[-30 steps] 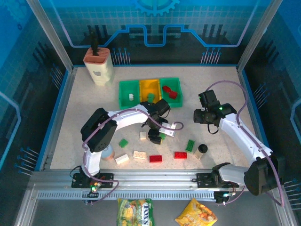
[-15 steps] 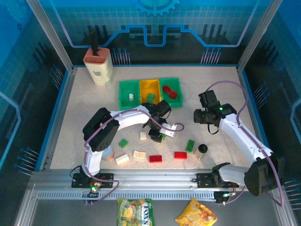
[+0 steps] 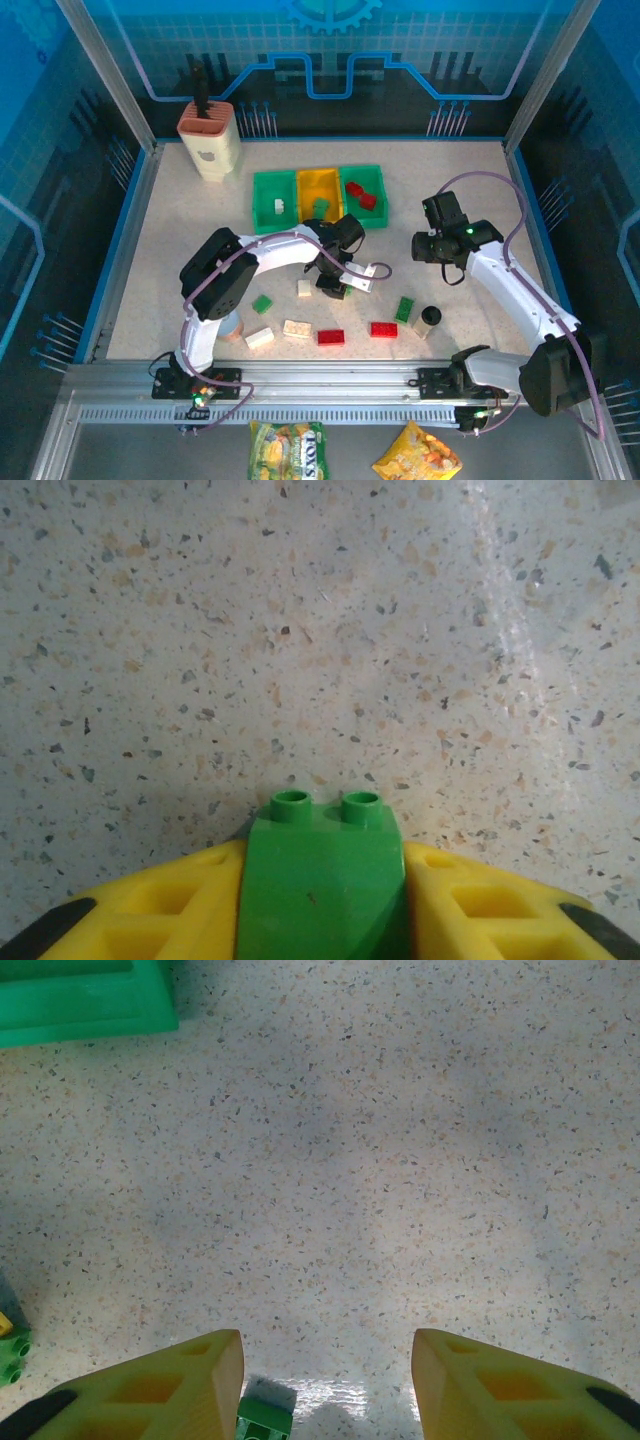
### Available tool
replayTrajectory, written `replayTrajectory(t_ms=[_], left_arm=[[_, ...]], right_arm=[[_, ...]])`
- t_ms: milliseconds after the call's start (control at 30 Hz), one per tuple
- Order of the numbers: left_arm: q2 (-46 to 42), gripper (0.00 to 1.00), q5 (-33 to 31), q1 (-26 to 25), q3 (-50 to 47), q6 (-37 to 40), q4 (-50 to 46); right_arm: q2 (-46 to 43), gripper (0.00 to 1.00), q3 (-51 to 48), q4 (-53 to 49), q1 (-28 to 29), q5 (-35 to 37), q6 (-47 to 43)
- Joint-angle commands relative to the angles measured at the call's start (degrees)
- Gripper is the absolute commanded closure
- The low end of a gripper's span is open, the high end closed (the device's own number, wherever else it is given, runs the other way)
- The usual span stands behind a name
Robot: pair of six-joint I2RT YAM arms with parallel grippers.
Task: Sort the legos into containers by color
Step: Pick up the lego from the center of the table.
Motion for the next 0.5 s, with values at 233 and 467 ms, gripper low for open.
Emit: replayTrajectory(t_ms=[233, 467], left_arm=[[-1.56, 0.72, 0.91, 0.53, 0.85, -6.15, 3.36], [-4.67, 0.76, 0.02, 2.63, 0.9, -17.58, 9.73]], right_arm=[[-0.74, 0.51, -0.49, -0.38, -0.45, 1.0, 0.12], [-0.8, 0.51, -0.5, -0.45, -0.51, 1.53, 0.07]])
